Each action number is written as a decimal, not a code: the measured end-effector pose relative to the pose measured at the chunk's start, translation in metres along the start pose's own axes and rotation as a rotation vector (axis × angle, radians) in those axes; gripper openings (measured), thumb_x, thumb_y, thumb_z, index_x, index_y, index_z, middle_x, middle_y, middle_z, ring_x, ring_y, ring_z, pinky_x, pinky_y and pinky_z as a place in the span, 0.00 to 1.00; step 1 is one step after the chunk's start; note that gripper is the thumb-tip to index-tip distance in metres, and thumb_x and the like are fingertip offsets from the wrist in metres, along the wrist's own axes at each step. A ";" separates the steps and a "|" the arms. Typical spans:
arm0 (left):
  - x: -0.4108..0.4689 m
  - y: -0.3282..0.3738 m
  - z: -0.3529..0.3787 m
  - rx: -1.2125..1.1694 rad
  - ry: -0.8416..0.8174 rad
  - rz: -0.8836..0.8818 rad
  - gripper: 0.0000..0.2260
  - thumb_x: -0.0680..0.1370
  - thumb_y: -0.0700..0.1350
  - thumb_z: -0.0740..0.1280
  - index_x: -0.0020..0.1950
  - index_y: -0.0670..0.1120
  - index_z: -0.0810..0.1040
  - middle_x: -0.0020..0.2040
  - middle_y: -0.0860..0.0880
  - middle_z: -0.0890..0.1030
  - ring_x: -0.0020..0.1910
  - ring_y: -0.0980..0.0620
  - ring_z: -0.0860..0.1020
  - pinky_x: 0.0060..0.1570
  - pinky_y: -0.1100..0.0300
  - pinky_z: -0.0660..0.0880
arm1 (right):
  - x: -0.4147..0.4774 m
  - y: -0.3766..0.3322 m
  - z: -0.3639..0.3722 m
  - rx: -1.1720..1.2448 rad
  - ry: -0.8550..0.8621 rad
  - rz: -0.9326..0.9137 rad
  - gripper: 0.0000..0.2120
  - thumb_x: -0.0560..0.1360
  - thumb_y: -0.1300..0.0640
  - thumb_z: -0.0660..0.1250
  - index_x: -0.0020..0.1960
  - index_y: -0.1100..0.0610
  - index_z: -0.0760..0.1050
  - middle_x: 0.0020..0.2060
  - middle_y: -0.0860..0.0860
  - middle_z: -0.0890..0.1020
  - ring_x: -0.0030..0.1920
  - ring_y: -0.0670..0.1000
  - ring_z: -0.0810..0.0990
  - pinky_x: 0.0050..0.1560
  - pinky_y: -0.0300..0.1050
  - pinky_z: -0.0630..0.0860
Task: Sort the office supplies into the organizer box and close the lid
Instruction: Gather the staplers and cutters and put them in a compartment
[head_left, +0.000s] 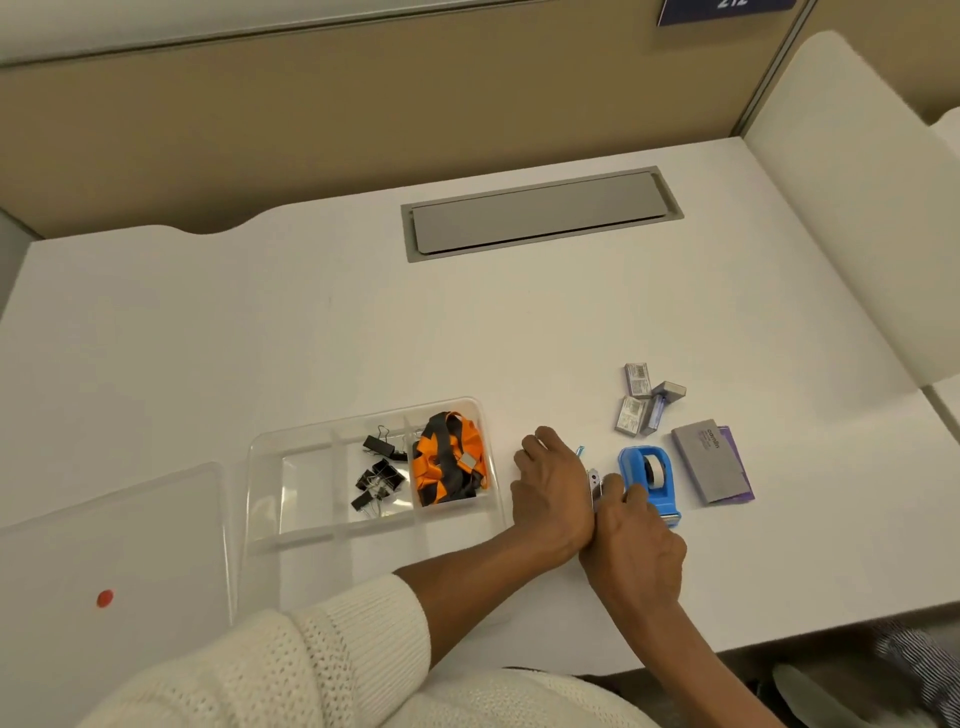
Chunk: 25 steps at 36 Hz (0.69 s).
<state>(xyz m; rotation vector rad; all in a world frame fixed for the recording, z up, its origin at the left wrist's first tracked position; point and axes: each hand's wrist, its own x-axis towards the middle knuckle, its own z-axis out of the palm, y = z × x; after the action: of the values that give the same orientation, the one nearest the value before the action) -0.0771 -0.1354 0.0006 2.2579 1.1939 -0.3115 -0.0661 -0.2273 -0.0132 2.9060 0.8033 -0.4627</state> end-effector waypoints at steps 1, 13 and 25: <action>0.000 0.000 0.000 0.023 -0.006 0.006 0.22 0.82 0.44 0.68 0.72 0.41 0.64 0.66 0.40 0.72 0.63 0.44 0.75 0.56 0.52 0.79 | 0.001 -0.001 0.001 0.010 0.000 0.005 0.20 0.75 0.52 0.72 0.64 0.57 0.73 0.51 0.55 0.80 0.41 0.54 0.83 0.32 0.45 0.70; 0.004 -0.003 -0.010 0.100 -0.074 0.060 0.21 0.81 0.44 0.70 0.70 0.37 0.69 0.65 0.37 0.74 0.62 0.42 0.76 0.57 0.53 0.78 | 0.007 0.004 0.006 0.021 0.006 -0.032 0.23 0.77 0.46 0.69 0.68 0.53 0.71 0.55 0.54 0.79 0.42 0.51 0.82 0.34 0.42 0.69; -0.010 -0.003 -0.065 -0.054 -0.186 0.058 0.24 0.74 0.41 0.76 0.67 0.38 0.72 0.61 0.39 0.78 0.63 0.39 0.78 0.49 0.54 0.71 | 0.009 0.008 -0.029 0.375 0.015 0.023 0.24 0.74 0.46 0.74 0.68 0.48 0.74 0.41 0.46 0.78 0.38 0.48 0.77 0.45 0.51 0.82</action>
<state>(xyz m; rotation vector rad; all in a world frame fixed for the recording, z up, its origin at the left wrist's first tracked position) -0.0882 -0.1037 0.0567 2.1599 1.0274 -0.4511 -0.0474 -0.2247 0.0116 3.2580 0.7551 -0.6537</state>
